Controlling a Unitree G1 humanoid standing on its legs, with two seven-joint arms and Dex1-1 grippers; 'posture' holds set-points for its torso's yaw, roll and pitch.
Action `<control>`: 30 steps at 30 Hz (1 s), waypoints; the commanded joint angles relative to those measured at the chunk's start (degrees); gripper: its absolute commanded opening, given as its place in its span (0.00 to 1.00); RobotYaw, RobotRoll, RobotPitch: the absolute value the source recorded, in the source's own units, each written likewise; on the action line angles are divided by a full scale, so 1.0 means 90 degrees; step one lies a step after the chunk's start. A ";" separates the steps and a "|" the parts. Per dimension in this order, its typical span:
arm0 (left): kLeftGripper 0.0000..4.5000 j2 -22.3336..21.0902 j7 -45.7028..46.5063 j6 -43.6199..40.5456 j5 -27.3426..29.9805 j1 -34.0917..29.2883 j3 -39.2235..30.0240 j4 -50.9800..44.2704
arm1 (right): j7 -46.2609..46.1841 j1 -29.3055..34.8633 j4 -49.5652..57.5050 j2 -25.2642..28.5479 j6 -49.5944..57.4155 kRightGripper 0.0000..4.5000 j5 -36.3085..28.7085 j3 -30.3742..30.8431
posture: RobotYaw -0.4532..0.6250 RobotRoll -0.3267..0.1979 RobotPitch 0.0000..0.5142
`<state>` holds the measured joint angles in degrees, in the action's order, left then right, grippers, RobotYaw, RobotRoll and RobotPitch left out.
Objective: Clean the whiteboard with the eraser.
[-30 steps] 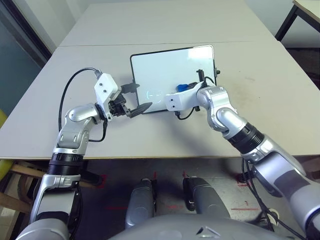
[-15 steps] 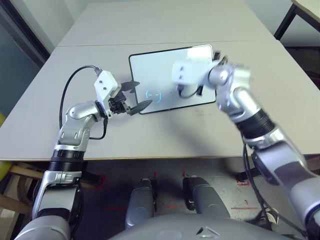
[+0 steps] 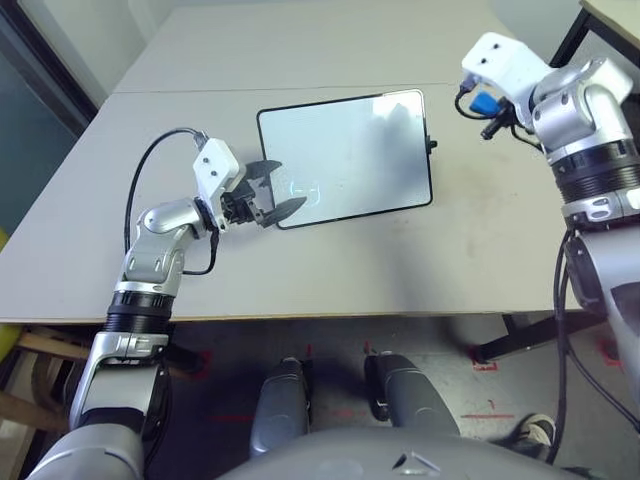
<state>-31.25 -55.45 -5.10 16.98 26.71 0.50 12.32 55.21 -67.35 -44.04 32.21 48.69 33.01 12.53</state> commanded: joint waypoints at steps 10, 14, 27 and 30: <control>1.00 -0.0011 -0.0028 0.0020 -0.0079 -0.0030 0.0034 -0.0052 | -0.0604 -0.0186 -0.1908 -0.0126 -0.0372 0.03 -0.0733 0.0295 | 0.25 0.62 0.18; 1.00 -0.0020 -0.0034 0.0000 -0.0070 -0.0058 0.0035 -0.0088 | -0.0759 -0.0188 -0.2180 -0.0279 -0.0398 0.03 -0.0882 0.0300 | 0.25 0.62 0.19; 1.00 -0.0107 -0.0055 -0.0055 -0.0061 -0.0096 0.0013 -0.0158 | -0.1675 -0.0266 -0.2839 -0.0642 -0.0361 0.44 -0.1562 -0.0143 | 0.27 0.62 0.18; 1.00 -0.0130 -0.0045 -0.0059 -0.0055 -0.0110 -0.0010 -0.0166 | -0.1685 -0.0379 -0.2740 -0.0629 -0.0281 0.70 -0.1703 -0.0226 | 0.27 0.62 0.17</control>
<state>-31.80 -55.51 -5.24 16.87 26.31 0.51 11.84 39.98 -69.41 -68.72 26.65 45.39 18.83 11.45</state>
